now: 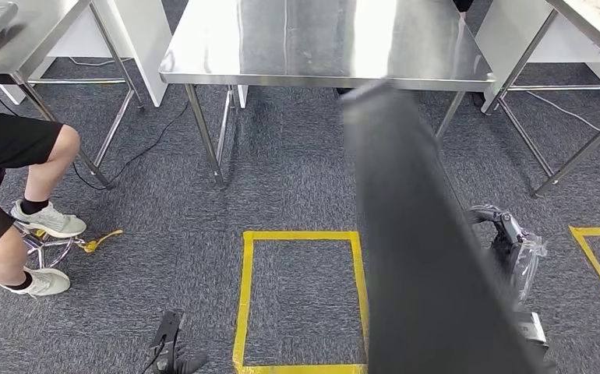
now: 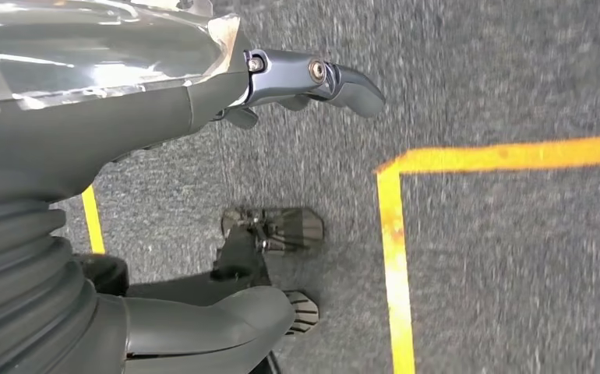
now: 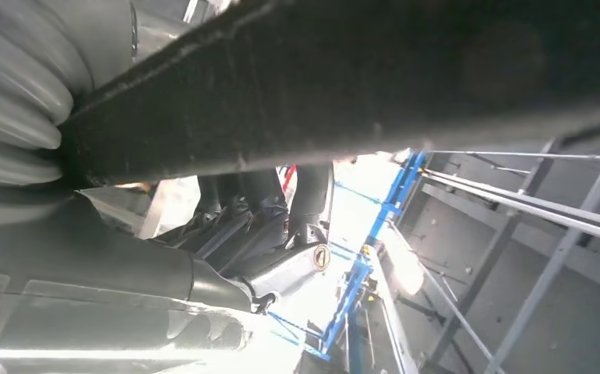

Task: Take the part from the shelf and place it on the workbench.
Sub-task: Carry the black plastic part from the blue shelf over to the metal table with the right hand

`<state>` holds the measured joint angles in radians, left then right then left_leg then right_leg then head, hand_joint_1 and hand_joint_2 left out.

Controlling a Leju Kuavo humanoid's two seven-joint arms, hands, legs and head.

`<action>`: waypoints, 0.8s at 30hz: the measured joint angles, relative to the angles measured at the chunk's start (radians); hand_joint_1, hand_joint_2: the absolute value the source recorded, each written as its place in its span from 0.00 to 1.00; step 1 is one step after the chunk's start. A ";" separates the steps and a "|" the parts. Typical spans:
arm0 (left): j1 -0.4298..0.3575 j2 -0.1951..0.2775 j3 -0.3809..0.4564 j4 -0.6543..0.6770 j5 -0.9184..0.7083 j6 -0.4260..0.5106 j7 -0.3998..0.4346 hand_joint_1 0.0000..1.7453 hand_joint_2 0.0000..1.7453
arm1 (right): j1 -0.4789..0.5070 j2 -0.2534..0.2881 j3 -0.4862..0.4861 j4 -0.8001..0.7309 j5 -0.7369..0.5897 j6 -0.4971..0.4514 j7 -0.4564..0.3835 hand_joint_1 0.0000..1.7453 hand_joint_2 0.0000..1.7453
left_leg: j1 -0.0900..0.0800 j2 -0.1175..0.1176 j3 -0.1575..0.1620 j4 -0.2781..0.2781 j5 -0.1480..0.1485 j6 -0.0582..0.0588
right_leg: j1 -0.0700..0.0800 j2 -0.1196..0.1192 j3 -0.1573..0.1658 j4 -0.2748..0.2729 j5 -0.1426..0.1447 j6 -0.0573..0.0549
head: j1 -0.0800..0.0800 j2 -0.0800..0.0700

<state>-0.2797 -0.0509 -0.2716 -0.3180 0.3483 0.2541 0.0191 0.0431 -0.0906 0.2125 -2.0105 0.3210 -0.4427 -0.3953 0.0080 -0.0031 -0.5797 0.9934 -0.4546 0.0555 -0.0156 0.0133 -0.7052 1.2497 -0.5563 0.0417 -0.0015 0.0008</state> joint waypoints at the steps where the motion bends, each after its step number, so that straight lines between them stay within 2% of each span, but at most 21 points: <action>1: 0.000 -0.001 0.000 0.000 0.000 0.000 0.000 0.00 1.00 | 0.001 -0.001 0.000 0.001 0.000 0.000 0.000 1.00 1.00 | -0.001 0.001 0.001 0.000 -0.002 0.001 | 0.000 0.000 -0.024 0.036 -0.004 0.004 | 0.000 0.000; 2: 0.001 -0.001 0.000 0.000 0.000 0.000 0.000 0.00 1.00 | 0.001 -0.001 0.001 0.002 0.000 0.000 0.000 1.00 1.00 | -0.001 0.001 0.003 0.001 -0.004 0.000 | -0.001 -0.001 -0.029 0.032 0.008 0.011 | 0.001 0.000; 3: 0.001 -0.002 0.000 0.000 0.000 -0.001 0.000 0.00 1.00 | 0.001 -0.001 0.001 0.002 0.000 -0.001 0.000 1.00 1.00 | -0.001 0.000 0.007 0.001 -0.007 -0.001 | -0.001 -0.003 -0.011 -0.013 0.034 0.020 | 0.002 0.000; 4: 0.001 -0.002 0.000 0.000 0.000 -0.001 0.000 0.00 1.00 | 0.001 -0.001 0.001 0.002 0.000 -0.001 0.000 1.00 1.00 | -0.001 0.000 0.012 0.002 -0.011 -0.004 | -0.002 -0.007 0.023 -0.088 0.068 0.027 | 0.002 0.000; 5: 0.001 -0.002 0.000 0.000 0.000 -0.002 0.000 0.00 1.00 | 0.000 -0.001 0.002 0.002 0.000 -0.002 0.000 1.00 1.00 | -0.003 0.000 0.016 0.003 -0.016 -0.008 | -0.001 -0.012 0.057 -0.158 0.095 0.029 | 0.003 0.000; 6: 0.000 -0.002 0.000 0.000 0.000 -0.002 0.000 0.00 1.00 | 0.000 -0.001 0.002 0.002 0.000 -0.003 0.000 1.00 1.00 | -0.005 0.000 0.018 0.004 -0.020 -0.012 | 0.001 -0.015 0.083 -0.212 0.114 0.025 | 0.003 0.000; 7: 0.000 -0.001 0.000 0.000 0.000 -0.002 0.000 0.00 1.00 | 0.000 -0.001 0.003 0.002 0.000 -0.004 0.000 1.00 1.00 | -0.008 0.000 0.019 0.005 -0.023 -0.017 | 0.003 -0.016 0.098 -0.241 0.123 0.018 | 0.003 0.000; 9: 0.000 -0.001 0.000 0.000 0.000 -0.002 0.001 0.00 1.00 | 0.000 -0.002 0.003 0.002 0.000 -0.007 0.000 1.00 1.00 | -0.009 0.001 0.020 0.005 -0.027 -0.025 | 0.005 -0.013 0.102 -0.247 0.122 0.001 | 0.003 0.000; 11: 0.000 0.000 0.001 0.000 -0.001 -0.001 0.001 0.00 1.00 | 0.000 -0.002 0.004 0.002 -0.002 -0.012 0.000 1.00 1.00 | -0.006 0.001 0.015 0.017 -0.040 -0.036 | -0.002 -0.011 0.108 -0.249 0.120 -0.012 | 0.002 0.000; 13: 0.000 0.000 0.004 -0.001 -0.001 0.001 0.000 0.00 1.00 | -0.002 -0.002 0.005 0.002 -0.006 -0.015 0.000 1.00 1.00 | -0.002 0.001 -0.025 0.102 -0.086 -0.047 | -0.008 -0.010 0.116 -0.252 0.117 -0.025 | 0.000 0.000; 15: 0.003 0.001 0.012 0.000 -0.001 0.002 -0.001 0.00 1.00 | -0.004 -0.002 0.010 0.003 -0.012 -0.012 0.001 1.00 1.00 | 0.001 0.000 -0.101 0.242 -0.143 -0.054 | -0.007 -0.010 0.119 -0.252 0.113 -0.033 | -0.002 0.000; 16: 0.005 0.002 0.016 0.000 0.000 0.003 -0.001 0.00 1.00 | -0.006 -0.002 0.014 0.004 -0.014 -0.010 0.002 1.00 1.00 | 0.002 0.000 -0.131 0.289 -0.153 -0.056 | -0.007 -0.009 0.120 -0.252 0.112 -0.034 | -0.002 0.000; 17: 0.007 0.003 0.021 0.000 0.000 0.003 -0.001 0.00 1.00 | -0.009 -0.002 0.018 0.006 -0.015 -0.008 0.003 1.00 1.00 | 0.003 0.001 -0.146 0.301 -0.142 -0.057 | -0.007 -0.007 0.122 -0.252 0.110 -0.034 | -0.002 0.000; 18: 0.007 0.004 0.024 0.000 0.000 0.003 -0.001 0.00 1.00 | -0.012 -0.002 0.021 0.007 -0.016 -0.006 0.005 1.00 1.00 | 0.005 0.001 -0.140 0.273 -0.112 -0.057 | -0.007 -0.006 0.124 -0.252 0.108 -0.033 | -0.003 0.000; 20: 0.006 0.008 0.027 0.001 0.000 0.006 -0.001 0.00 1.00 | -0.017 -0.002 0.027 0.009 -0.016 -0.002 0.008 1.00 1.00 | 0.007 0.000 -0.082 0.139 -0.034 -0.053 | -0.007 -0.002 0.133 -0.251 0.102 -0.027 | -0.004 0.000; 21: 0.006 0.009 0.028 0.001 0.000 0.008 -0.001 0.00 1.00 | -0.019 -0.002 0.028 0.009 -0.015 -0.001 0.009 1.00 1.00 | 0.006 0.000 -0.050 0.077 -0.012 -0.050 | -0.004 -0.001 0.135 -0.250 0.099 -0.022 | -0.004 0.000; 22: 0.005 0.010 0.029 0.001 0.000 0.009 -0.001 0.00 1.00 | -0.022 -0.002 0.028 0.009 -0.015 0.000 0.010 1.00 1.00 | 0.005 -0.001 -0.030 0.037 -0.001 -0.046 | -0.001 -0.001 0.136 -0.250 0.096 -0.017 | -0.004 0.000; 24: 0.005 0.010 0.032 0.001 0.000 0.011 -0.002 0.00 1.00 | -0.024 -0.002 0.029 0.009 -0.014 0.000 0.012 1.00 1.00 | -0.001 -0.002 -0.018 0.017 -0.004 -0.036 | 0.002 0.000 0.136 -0.253 0.093 -0.006 | -0.004 0.000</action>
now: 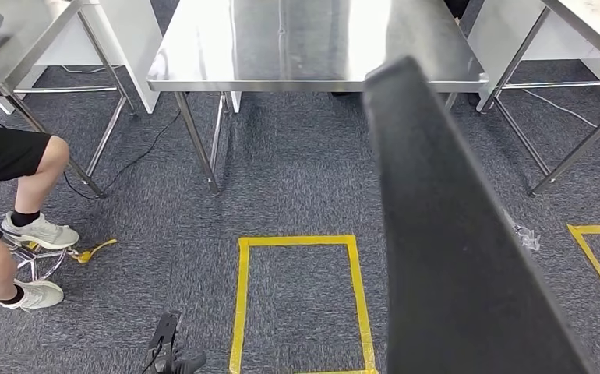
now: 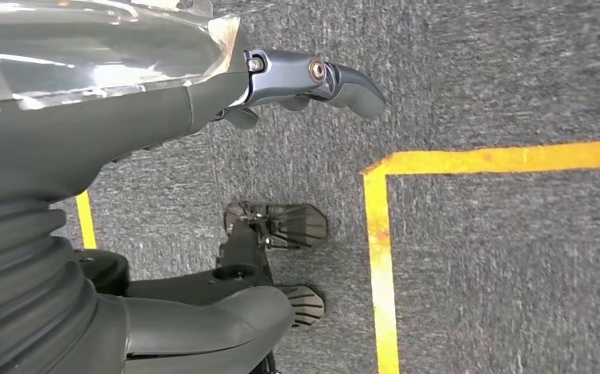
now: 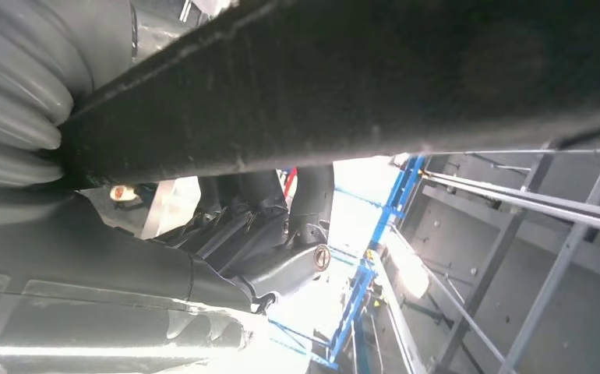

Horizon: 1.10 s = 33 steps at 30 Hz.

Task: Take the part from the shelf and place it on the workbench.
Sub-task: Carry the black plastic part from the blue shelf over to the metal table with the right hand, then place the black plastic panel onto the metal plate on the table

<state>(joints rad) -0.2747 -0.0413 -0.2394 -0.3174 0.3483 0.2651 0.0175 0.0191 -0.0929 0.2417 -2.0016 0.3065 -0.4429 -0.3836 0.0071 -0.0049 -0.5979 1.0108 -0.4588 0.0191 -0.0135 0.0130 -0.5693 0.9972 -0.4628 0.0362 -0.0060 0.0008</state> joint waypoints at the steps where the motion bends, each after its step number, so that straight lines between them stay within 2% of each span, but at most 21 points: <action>1: 0.000 0.000 0.001 0.000 0.000 0.000 0.000 0.00 1.00 | -0.001 0.000 0.000 0.000 0.000 0.000 0.001 1.00 1.00 | 0.000 0.000 0.002 -0.003 0.002 0.007 | 0.000 -0.001 -0.001 -0.001 -0.001 0.006 | 0.000 0.000; 3: -0.001 0.000 0.004 -0.001 0.000 0.002 -0.002 0.00 1.00 | -0.004 -0.002 0.001 0.000 0.000 0.000 0.002 1.00 1.00 | 0.002 0.001 0.012 -0.011 0.003 0.022 | -0.001 -0.004 -0.015 0.028 -0.016 0.012 | 0.002 0.000; 4: -0.002 0.000 0.006 -0.001 0.000 0.003 -0.002 0.00 1.00 | -0.006 -0.002 0.002 0.000 -0.001 0.000 0.003 1.00 1.00 | 0.004 0.002 0.017 -0.015 0.003 0.028 | -0.001 -0.005 -0.039 0.075 -0.035 0.012 | 0.003 0.000; 7: -0.001 -0.001 0.011 -0.001 -0.001 0.004 -0.004 0.00 1.00 | -0.007 -0.005 0.005 0.002 -0.002 0.000 0.005 1.00 1.00 | 0.000 0.002 0.023 -0.015 -0.004 0.037 | -0.001 -0.006 -0.153 0.271 -0.092 0.009 | 0.008 0.000; 8: 0.001 -0.002 0.011 -0.001 -0.001 0.004 -0.006 0.00 1.00 | -0.006 -0.006 0.006 0.003 -0.002 0.000 0.005 1.00 1.00 | -0.001 0.002 0.026 -0.014 -0.008 0.037 | -0.001 -0.006 -0.173 0.294 -0.088 0.013 | 0.008 0.000; 9: 0.002 -0.003 0.011 -0.001 -0.002 0.006 -0.008 0.00 1.00 | -0.006 -0.007 0.007 0.005 -0.002 0.000 0.006 1.00 1.00 | -0.001 0.001 0.031 -0.014 -0.012 0.037 | -0.001 -0.006 -0.172 0.275 -0.069 0.020 | 0.009 0.000; 11: 0.003 -0.007 0.012 -0.001 -0.003 0.009 -0.013 0.00 1.00 | -0.006 -0.008 0.009 0.006 -0.002 0.000 0.006 1.00 1.00 | -0.002 -0.001 0.045 -0.014 -0.022 0.033 | -0.001 -0.009 -0.116 0.138 -0.002 0.032 | 0.009 0.000; 13: 0.003 -0.010 0.012 -0.002 -0.004 0.011 -0.014 0.00 1.00 | -0.007 -0.009 0.010 0.007 -0.003 0.000 0.006 1.00 1.00 | -0.006 -0.002 0.056 -0.014 -0.035 0.023 | 0.003 -0.013 -0.059 0.025 0.040 0.025 | 0.010 0.000; 15: 0.004 -0.011 0.012 -0.004 -0.004 0.012 -0.013 0.00 1.00 | -0.007 -0.011 0.011 0.008 -0.004 0.000 0.006 1.00 1.00 | -0.009 -0.002 0.060 -0.014 -0.045 0.013 | 0.009 -0.012 -0.045 0.004 0.040 0.005 | 0.010 0.000; 18: 0.004 -0.011 0.015 -0.010 -0.004 0.012 -0.012 0.00 1.00 | -0.008 -0.013 0.011 0.009 -0.007 0.000 0.006 1.00 1.00 | -0.005 0.000 0.053 0.009 -0.065 -0.004 | 0.001 -0.009 -0.033 0.000 0.031 -0.019 | 0.009 0.000; 19: 0.004 -0.011 0.016 -0.012 -0.005 0.011 -0.010 0.00 1.00 | -0.009 -0.014 0.012 0.009 -0.008 0.000 0.006 1.00 1.00 | -0.003 0.001 0.033 0.049 -0.084 -0.010 | -0.003 -0.008 -0.026 -0.003 0.028 -0.027 | 0.008 0.000; 21: 0.007 -0.011 0.018 -0.013 -0.005 0.010 -0.006 0.00 1.00 | -0.012 -0.014 0.014 0.012 -0.010 0.000 0.006 1.00 1.00 | 0.001 0.001 -0.043 0.179 -0.132 -0.019 | -0.003 -0.008 -0.014 -0.004 0.018 -0.040 | 0.006 0.000; 22: 0.009 -0.011 0.018 -0.013 -0.005 0.009 -0.004 0.00 1.00 | -0.013 -0.014 0.016 0.014 -0.011 0.000 0.005 1.00 1.00 | 0.003 0.001 -0.084 0.241 -0.148 -0.022 | -0.002 -0.008 -0.008 -0.004 0.012 -0.043 | 0.006 0.000; 23: 0.012 -0.011 0.019 -0.013 -0.005 0.010 -0.003 0.00 1.00 | -0.014 -0.014 0.017 0.016 -0.013 0.000 0.005 1.00 1.00 | 0.004 0.001 -0.115 0.275 -0.146 -0.023 | -0.002 -0.006 -0.002 -0.003 0.006 -0.044 | 0.006 0.000; 24: 0.013 -0.011 0.019 -0.013 -0.005 0.010 -0.003 0.00 1.00 | -0.014 -0.014 0.017 0.018 -0.014 -0.001 0.005 1.00 1.00 | 0.004 0.001 -0.127 0.271 -0.122 -0.024 | -0.001 -0.004 0.006 -0.003 -0.001 -0.042 | 0.005 0.000; 25: 0.014 -0.010 0.019 -0.013 -0.005 0.010 -0.003 0.00 1.00 | -0.014 -0.014 0.017 0.020 -0.015 -0.001 0.005 1.00 1.00 | 0.004 0.001 -0.118 0.228 -0.080 -0.022 | -0.001 -0.002 0.017 -0.003 -0.008 -0.040 | 0.004 0.000; 26: 0.014 -0.010 0.020 -0.013 -0.005 0.010 -0.003 0.00 1.00 | -0.015 -0.014 0.018 0.021 -0.016 -0.001 0.005 1.00 1.00 | 0.004 0.001 -0.094 0.159 -0.030 -0.018 | -0.001 0.000 0.028 -0.004 -0.016 -0.037 | 0.003 0.000; 27: 0.013 -0.009 0.021 -0.013 -0.005 0.011 -0.003 0.00 1.00 | -0.016 -0.014 0.019 0.022 -0.017 -0.001 0.005 1.00 1.00 | 0.003 0.002 -0.065 0.091 0.004 -0.012 | 0.001 0.001 0.036 -0.004 -0.025 -0.032 | 0.003 0.000; 28: 0.012 -0.009 0.022 -0.014 -0.005 0.011 -0.002 0.00 1.00 | -0.018 -0.014 0.019 0.022 -0.018 -0.002 0.005 1.00 1.00 | 0.000 0.002 -0.040 0.040 0.021 -0.006 | 0.003 0.002 0.042 -0.004 -0.032 -0.027 | 0.003 0.000; 29: 0.011 -0.009 0.024 -0.014 -0.005 0.012 -0.002 0.00 1.00 | -0.020 -0.014 0.019 0.023 -0.018 -0.002 0.004 1.00 1.00 | -0.003 0.002 -0.024 0.011 0.025 0.001 | 0.005 0.002 0.047 -0.006 -0.036 -0.021 | 0.003 0.000; 33: 0.010 -0.009 0.026 -0.016 -0.005 0.014 -0.002 0.00 1.00 | -0.023 -0.016 0.021 0.024 -0.019 -0.004 0.004 1.00 1.00 | -0.003 0.001 0.005 -0.014 0.012 0.026 | 0.004 -0.001 0.046 0.020 -0.040 0.004 | 0.005 0.000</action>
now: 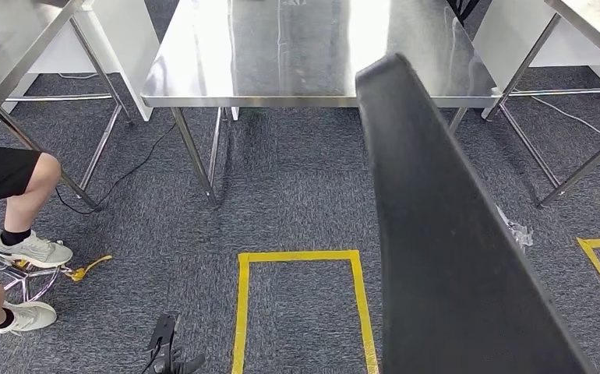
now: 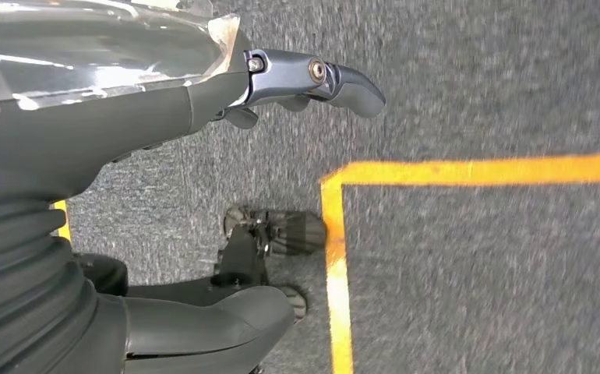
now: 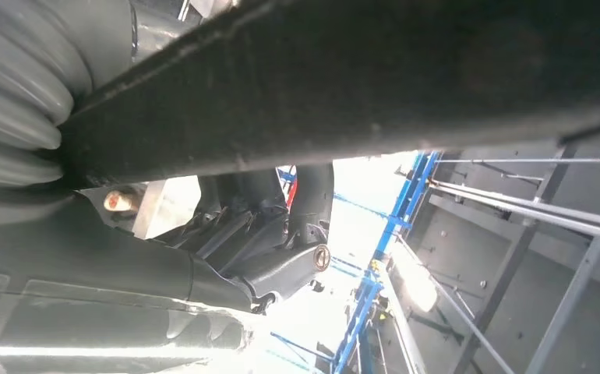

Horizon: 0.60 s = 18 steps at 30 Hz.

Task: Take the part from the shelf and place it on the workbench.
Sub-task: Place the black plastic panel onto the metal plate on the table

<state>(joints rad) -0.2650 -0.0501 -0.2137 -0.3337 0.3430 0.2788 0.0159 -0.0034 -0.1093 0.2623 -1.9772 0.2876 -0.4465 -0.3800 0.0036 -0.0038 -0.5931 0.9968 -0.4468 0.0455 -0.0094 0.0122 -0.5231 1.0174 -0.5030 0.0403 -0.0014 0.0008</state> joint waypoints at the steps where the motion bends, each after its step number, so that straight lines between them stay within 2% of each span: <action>1: -0.001 0.000 0.000 0.000 -0.001 0.000 0.000 0.00 1.00 | -0.001 -0.001 0.001 0.000 0.000 -0.001 -0.001 1.00 1.00 | 0.003 0.000 0.010 -0.004 -0.002 0.006 | -0.001 -0.001 -0.021 0.037 -0.009 0.002 | 0.002 0.000; 2: -0.001 0.000 0.001 0.000 -0.001 -0.001 -0.001 0.00 1.00 | -0.002 -0.002 0.001 0.000 0.000 -0.002 -0.002 1.00 1.00 | 0.004 0.000 0.018 -0.007 -0.006 0.010 | -0.002 -0.002 -0.057 0.096 -0.025 0.001 | 0.004 0.000; 4: -0.001 0.000 0.001 0.000 -0.003 -0.003 -0.001 0.00 1.00 | 0.000 -0.004 0.003 0.001 0.000 -0.004 -0.002 1.00 1.00 | 0.005 -0.001 0.026 -0.007 -0.017 0.014 | -0.003 -0.003 -0.149 0.231 -0.064 0.001 | 0.006 0.000; 5: 0.000 -0.001 0.001 0.000 -0.003 -0.004 -0.001 0.00 1.00 | 0.001 -0.005 0.003 0.002 0.000 -0.004 -0.002 1.00 1.00 | 0.005 -0.001 0.033 -0.007 -0.024 0.014 | -0.004 -0.003 -0.185 0.271 -0.075 0.004 | 0.006 0.000; 6: 0.001 -0.002 0.000 0.000 -0.003 -0.005 -0.001 0.00 1.00 | 0.002 -0.006 0.003 0.002 0.000 -0.004 -0.002 1.00 1.00 | 0.006 -0.002 0.041 -0.007 -0.031 0.012 | -0.006 -0.003 -0.203 0.274 -0.068 0.011 | 0.006 0.000; 7: 0.002 -0.002 0.000 0.000 -0.004 -0.005 -0.001 0.00 1.00 | 0.003 -0.007 0.003 0.003 0.000 -0.004 -0.002 1.00 1.00 | 0.006 -0.003 0.052 -0.007 -0.039 0.009 | -0.008 -0.004 -0.201 0.240 -0.044 0.022 | 0.006 0.000; 9: 0.002 -0.003 0.000 0.000 -0.005 -0.006 0.000 0.00 1.00 | 0.003 -0.007 0.003 0.003 0.000 -0.004 -0.002 1.00 1.00 | 0.006 -0.004 0.077 -0.006 -0.060 0.001 | -0.013 -0.010 -0.162 0.100 0.044 0.046 | 0.008 0.000; 10: 0.001 -0.003 0.001 0.000 -0.006 -0.007 0.001 0.00 1.00 | 0.002 -0.007 0.003 0.003 0.000 -0.005 -0.002 1.00 1.00 | 0.005 -0.004 0.086 -0.006 -0.071 -0.005 | -0.014 -0.015 -0.144 0.042 0.073 0.043 | 0.008 0.000; 11: 0.000 -0.003 0.001 0.000 -0.008 -0.007 0.002 0.00 1.00 | 0.003 -0.007 0.004 0.004 0.000 -0.005 -0.002 1.00 1.00 | 0.003 -0.003 0.092 -0.006 -0.081 -0.012 | -0.011 -0.019 -0.131 0.004 0.094 0.033 | 0.008 0.000; 13: -0.002 -0.003 0.001 -0.001 -0.009 -0.008 0.004 0.00 1.00 | 0.004 -0.008 0.004 0.004 0.000 -0.007 -0.002 1.00 1.00 | 0.001 0.000 0.100 -0.005 -0.089 -0.023 | -0.008 -0.019 -0.121 -0.009 0.094 0.000 | 0.007 0.000; 15: -0.004 -0.002 0.000 -0.001 -0.010 -0.008 0.004 0.00 1.00 | 0.006 -0.009 0.004 0.003 0.000 -0.011 -0.002 1.00 1.00 | 0.004 0.001 0.093 0.021 -0.091 -0.032 | -0.012 -0.014 -0.105 -0.012 0.091 -0.017 | 0.005 0.000; 16: -0.006 -0.002 0.000 -0.001 -0.011 -0.008 0.004 0.00 1.00 | 0.005 -0.009 0.004 0.003 0.000 -0.012 -0.002 1.00 1.00 | 0.006 0.001 0.073 0.056 -0.095 -0.035 | -0.013 -0.013 -0.096 -0.013 0.086 -0.025 | 0.003 0.000; 18: -0.007 -0.002 0.000 -0.001 -0.012 -0.009 0.005 0.00 1.00 | 0.005 -0.009 0.004 0.002 0.000 -0.014 -0.002 1.00 1.00 | 0.007 0.001 -0.003 0.173 -0.127 -0.042 | -0.012 -0.011 -0.081 -0.014 0.074 -0.038 | 0.001 0.000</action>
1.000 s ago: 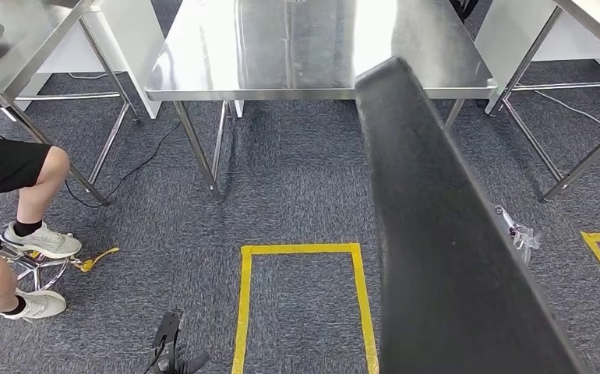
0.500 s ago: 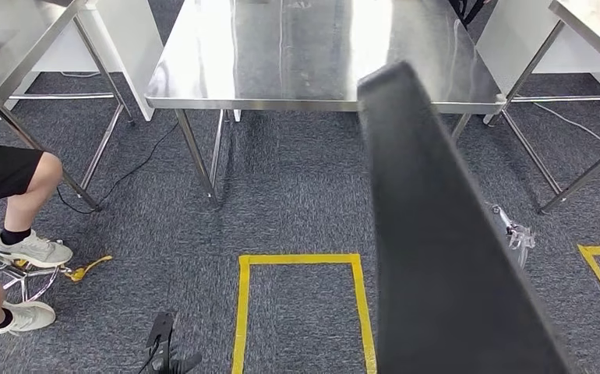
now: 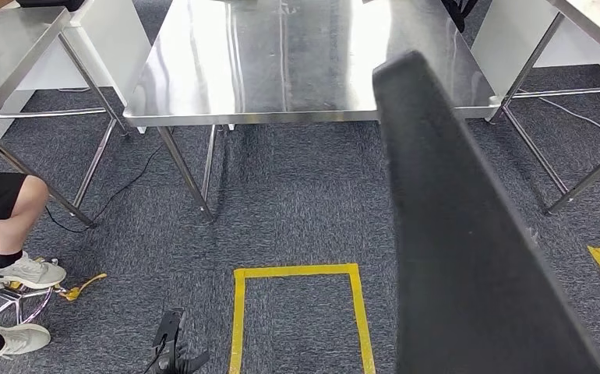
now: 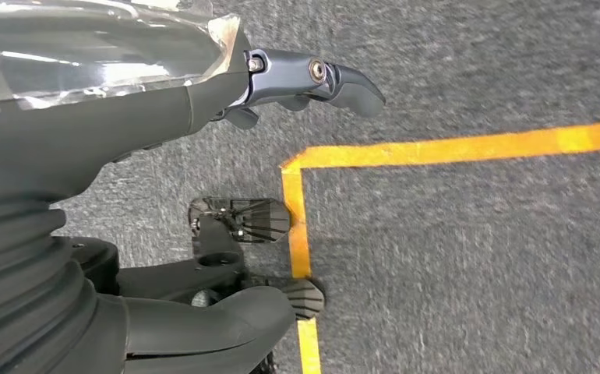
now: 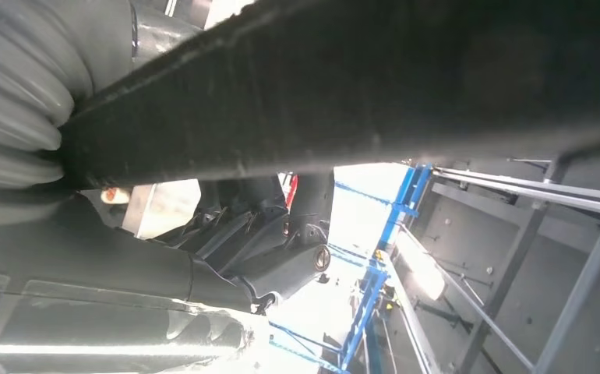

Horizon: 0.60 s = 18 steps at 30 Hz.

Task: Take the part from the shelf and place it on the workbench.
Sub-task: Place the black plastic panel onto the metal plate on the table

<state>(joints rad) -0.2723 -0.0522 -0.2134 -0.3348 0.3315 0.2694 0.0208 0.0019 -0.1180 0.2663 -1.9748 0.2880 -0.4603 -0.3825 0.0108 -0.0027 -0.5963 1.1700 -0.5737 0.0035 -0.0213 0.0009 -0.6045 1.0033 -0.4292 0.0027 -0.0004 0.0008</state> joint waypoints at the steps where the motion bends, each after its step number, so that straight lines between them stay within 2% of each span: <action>1: 0.000 0.000 0.000 0.000 0.000 -0.001 0.001 0.00 1.00 | 0.001 0.000 0.000 0.000 0.000 0.000 0.000 1.00 1.00 | 0.000 0.000 -0.047 0.059 -0.026 -0.003 | 0.002 0.001 0.006 0.000 -0.007 -0.004 | -0.001 0.000; 2: 0.001 0.001 0.000 0.000 0.000 -0.001 0.002 0.00 1.00 | 0.002 0.000 0.000 0.000 0.000 0.000 0.000 1.00 1.00 | 0.000 0.000 -0.085 0.099 -0.045 -0.004 | 0.005 0.003 0.014 0.000 -0.016 -0.006 | -0.001 0.000; 3: 0.002 0.001 0.000 0.000 0.000 -0.001 0.004 0.00 1.00 | 0.003 -0.001 0.000 0.001 0.000 0.000 0.000 1.00 1.00 | 0.000 0.000 -0.110 0.110 -0.047 -0.002 | 0.007 0.004 0.024 0.000 -0.024 -0.007 | -0.002 0.000; 4: 0.002 0.002 0.000 0.001 0.000 -0.001 0.006 0.00 1.00 | 0.004 -0.001 0.000 0.001 0.000 0.000 0.000 1.00 1.00 | -0.001 0.000 -0.117 0.088 -0.026 0.002 | 0.010 0.006 0.036 0.000 -0.033 -0.007 | -0.002 0.000; 5: 0.002 0.003 0.000 0.001 0.000 -0.001 0.007 0.00 1.00 | 0.004 -0.001 0.000 0.001 0.000 0.000 0.000 1.00 1.00 | -0.003 0.000 -0.107 0.036 0.017 0.010 | 0.012 0.007 0.050 0.000 -0.043 -0.006 | -0.002 0.000; 6: 0.002 0.004 0.000 0.001 0.000 -0.001 0.009 0.00 1.00 | 0.004 -0.001 0.000 0.001 0.000 0.000 0.000 1.00 1.00 | -0.006 0.000 -0.089 -0.031 0.072 0.021 | 0.013 0.008 0.060 -0.001 -0.052 -0.006 | -0.002 0.000; 7: 0.002 0.006 0.000 0.001 0.000 -0.001 0.011 0.00 1.00 | 0.003 -0.001 0.000 0.002 0.000 0.000 0.000 1.00 1.00 | -0.011 -0.002 -0.072 -0.087 0.111 0.030 | 0.016 0.009 0.071 -0.001 -0.061 -0.003 | -0.001 0.000; 8: 0.002 0.008 0.000 0.001 0.000 -0.002 0.012 0.00 1.00 | 0.002 -0.001 0.000 0.004 0.000 0.000 0.000 1.00 1.00 | -0.015 -0.003 -0.059 -0.126 0.135 0.038 | 0.018 0.011 0.077 -0.003 -0.068 0.002 | -0.001 0.000; 9: 0.001 0.009 0.000 0.001 0.000 -0.002 0.013 0.00 1.00 | 0.001 -0.001 0.000 0.005 -0.001 0.000 0.000 1.00 1.00 | -0.019 -0.005 -0.051 -0.148 0.146 0.044 | 0.020 0.012 0.082 -0.001 -0.072 0.008 | 0.000 0.000; 10: 0.000 0.010 0.000 0.002 0.000 -0.002 0.013 0.00 1.00 | 0.001 -0.001 0.001 0.006 -0.002 0.000 -0.001 1.00 1.00 | -0.022 -0.006 -0.046 -0.154 0.142 0.047 | 0.022 0.014 0.089 -0.001 -0.072 0.016 | 0.000 0.000; 12: -0.002 0.011 0.001 0.002 0.000 -0.003 0.012 0.00 1.00 | -0.001 -0.003 0.001 0.007 -0.006 0.000 -0.001 1.00 1.00 | -0.018 -0.005 -0.022 -0.169 0.148 0.054 | 0.022 0.014 0.089 0.014 -0.073 0.027 | -0.002 0.000; 13: -0.003 0.011 0.002 0.002 0.001 -0.004 0.012 0.00 1.00 | -0.004 -0.003 0.002 0.008 -0.008 0.000 -0.001 1.00 1.00 | -0.016 -0.005 -0.008 -0.173 0.146 0.058 | 0.021 0.012 0.076 0.043 -0.076 0.031 | 0.000 0.000; 14: -0.004 0.011 0.004 0.002 0.001 -0.004 0.012 0.00 1.00 | -0.007 -0.005 0.002 0.009 -0.010 0.000 -0.002 1.00 1.00 | -0.013 -0.006 0.004 -0.176 0.143 0.060 | 0.020 0.011 0.048 0.091 -0.086 0.032 | 0.002 0.000; 16: -0.005 0.010 0.009 0.002 0.002 -0.005 0.012 0.00 1.00 | -0.011 -0.006 0.004 0.012 -0.014 0.000 -0.002 1.00 1.00 | -0.011 -0.007 0.017 -0.178 0.130 0.062 | 0.018 0.009 -0.037 0.217 -0.119 0.031 | 0.005 0.000; 17: -0.004 0.010 0.010 0.002 0.002 -0.006 0.012 0.00 1.00 | -0.011 -0.008 0.005 0.015 -0.015 0.000 -0.002 1.00 1.00 | -0.011 -0.008 0.023 -0.178 0.123 0.062 | 0.016 0.009 -0.077 0.263 -0.137 0.032 | 0.005 0.000; 18: -0.003 0.009 0.011 0.003 0.002 -0.006 0.012 0.00 1.00 | -0.011 -0.009 0.006 0.017 -0.016 0.000 -0.002 1.00 1.00 | -0.011 -0.009 0.030 -0.178 0.115 0.061 | 0.014 0.009 -0.103 0.281 -0.145 0.036 | 0.006 0.000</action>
<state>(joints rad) -0.2753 -0.0429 -0.2028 -0.3322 0.3336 0.2637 0.0328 -0.0094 -0.1266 0.2728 -1.9579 0.2724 -0.4599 -0.3849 0.0000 -0.0118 -0.5661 0.9923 -0.4590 0.0640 -0.0076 0.0096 -0.7077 1.2840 -0.5744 0.0383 0.0052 0.0008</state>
